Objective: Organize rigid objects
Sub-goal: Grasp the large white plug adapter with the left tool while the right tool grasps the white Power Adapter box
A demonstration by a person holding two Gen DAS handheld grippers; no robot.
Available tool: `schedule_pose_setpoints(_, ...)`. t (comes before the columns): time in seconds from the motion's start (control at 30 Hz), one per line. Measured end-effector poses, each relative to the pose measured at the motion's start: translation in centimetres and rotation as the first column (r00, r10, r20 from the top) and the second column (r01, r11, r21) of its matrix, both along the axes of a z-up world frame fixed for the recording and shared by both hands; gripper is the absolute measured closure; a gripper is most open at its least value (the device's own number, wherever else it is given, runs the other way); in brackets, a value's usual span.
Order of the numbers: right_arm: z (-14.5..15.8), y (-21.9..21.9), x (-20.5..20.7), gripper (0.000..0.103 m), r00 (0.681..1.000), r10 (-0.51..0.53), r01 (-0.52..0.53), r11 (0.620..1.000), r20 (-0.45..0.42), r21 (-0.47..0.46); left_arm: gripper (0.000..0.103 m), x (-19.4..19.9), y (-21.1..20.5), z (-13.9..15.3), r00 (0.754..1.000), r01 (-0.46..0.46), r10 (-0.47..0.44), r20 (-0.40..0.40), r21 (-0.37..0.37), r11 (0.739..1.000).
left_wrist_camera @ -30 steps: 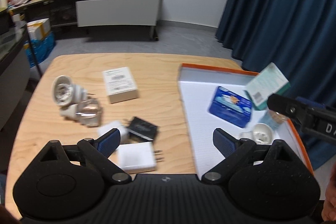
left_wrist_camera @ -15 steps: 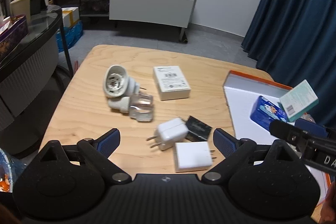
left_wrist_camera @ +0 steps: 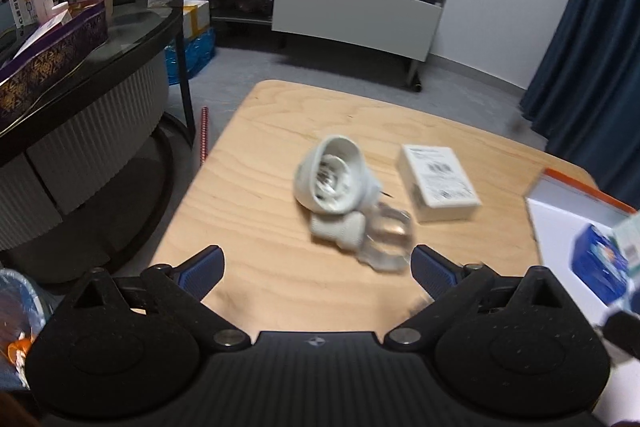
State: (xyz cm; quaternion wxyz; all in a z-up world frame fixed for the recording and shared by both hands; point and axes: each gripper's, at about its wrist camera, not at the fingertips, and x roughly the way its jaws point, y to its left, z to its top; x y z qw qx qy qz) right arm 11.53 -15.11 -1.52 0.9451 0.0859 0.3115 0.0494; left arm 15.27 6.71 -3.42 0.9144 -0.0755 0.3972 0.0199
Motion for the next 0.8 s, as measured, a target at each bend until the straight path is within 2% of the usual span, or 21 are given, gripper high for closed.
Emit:
schedule_pose_setpoints(0.27,-0.7,0.5,1.6,0.013,1.000,0.016,-0.016,1.000,-0.015,-0.003,0.000,5.0,0.1,-1.9,0.999,0.024,-0.024,-0.036,0.005,1.000)
schedule_pose_setpoints(0.43,-1.2,0.7,2.8,0.013,0.999,0.025,-0.025,1.000,-0.028,-0.006,0.000,6.7,0.3,-2.9,0.997,0.054,-0.057,-0.048,-0.057,0.997)
schedule_pose_setpoints(0.5,-1.4,0.9,3.5,0.013,0.999,0.027,-0.027,1.000,-0.036,-0.003,0.000,7.1,0.2,-3.2,0.996,0.069,-0.072,-0.052,-0.058,0.996)
schedule_pose_setpoints(0.63,-1.6,1.3,4.9,0.013,0.998,0.039,-0.039,0.999,-0.040,-0.011,0.014,7.1,0.5,-3.2,0.993,0.119,-0.120,-0.020,-0.026,0.993)
schedule_pose_setpoints(0.7,-1.7,1.5,5.6,0.013,0.998,0.042,-0.042,0.999,-0.040,-0.010,0.017,7.3,0.8,-3.1,0.990,0.138,-0.139,-0.012,-0.028,0.990)
schedule_pose_setpoints(0.73,-1.7,1.6,6.0,0.013,0.998,0.044,-0.044,0.999,-0.039,-0.007,0.017,7.7,0.9,-3.2,0.990,0.143,-0.143,-0.009,-0.025,0.989)
schedule_pose_setpoints(0.8,-1.7,1.9,6.5,0.013,0.998,0.047,-0.047,0.999,-0.037,-0.005,0.011,8.0,0.8,-3.3,0.988,0.155,-0.155,-0.001,-0.016,0.988)
